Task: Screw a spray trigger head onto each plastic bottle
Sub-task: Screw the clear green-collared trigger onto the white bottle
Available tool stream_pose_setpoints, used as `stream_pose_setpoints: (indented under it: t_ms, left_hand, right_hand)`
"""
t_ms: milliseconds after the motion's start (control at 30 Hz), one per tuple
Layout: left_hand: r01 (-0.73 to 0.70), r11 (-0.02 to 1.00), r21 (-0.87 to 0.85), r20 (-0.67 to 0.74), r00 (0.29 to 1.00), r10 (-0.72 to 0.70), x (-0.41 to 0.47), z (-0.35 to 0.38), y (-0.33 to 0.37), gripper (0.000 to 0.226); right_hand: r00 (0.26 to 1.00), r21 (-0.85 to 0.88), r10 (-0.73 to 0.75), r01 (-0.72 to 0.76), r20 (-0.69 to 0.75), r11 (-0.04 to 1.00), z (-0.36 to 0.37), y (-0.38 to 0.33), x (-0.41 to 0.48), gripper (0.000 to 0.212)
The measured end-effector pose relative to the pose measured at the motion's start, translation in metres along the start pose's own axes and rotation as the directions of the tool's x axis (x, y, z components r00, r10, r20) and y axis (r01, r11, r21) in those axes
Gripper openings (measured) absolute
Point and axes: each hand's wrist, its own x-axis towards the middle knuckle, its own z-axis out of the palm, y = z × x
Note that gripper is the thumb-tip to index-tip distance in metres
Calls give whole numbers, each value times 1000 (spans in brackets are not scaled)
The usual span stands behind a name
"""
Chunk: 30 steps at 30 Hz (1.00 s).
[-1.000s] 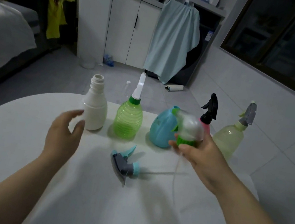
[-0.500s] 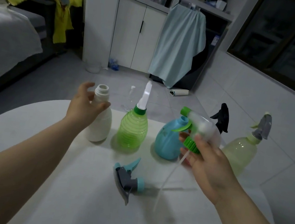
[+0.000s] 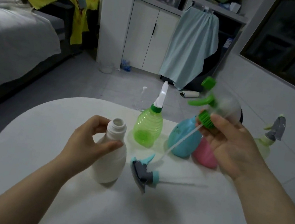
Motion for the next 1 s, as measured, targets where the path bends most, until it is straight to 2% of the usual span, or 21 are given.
stream_pose_setpoints:
  t_ms: [133,300,533,800,933,1000]
  left_hand:
    - [4,999,-36,76,997,-1,-11,-4,-4,43]
    - [22,998,-53,150,989,-14,-20,-6,-18,51]
    - [34,996,-82,151,988,-21,-23,-6,-31,54]
    - [19,995,-101,146,989,-4,-22,-5,-34,55]
    - [19,993,-119,144,990,-1,-23,-5,-35,55]
    - [17,993,-117,145,989,0,-23,-5,-36,55]
  right_hand:
    - [996,54,-76,73,50,996,18,-19,-2,22]
    - [984,129,-148,135,99,982,44,-35,-1,13]
    - [977,123,-128,108,170,987,72,-32,0,9]
    - [969,-50,-44,58,241,997,78,-15,3,22]
    - [969,-284,9,63,246,957,82,12,8,15]
    - [962,-452,30,100,272,886,84,24,9,20]
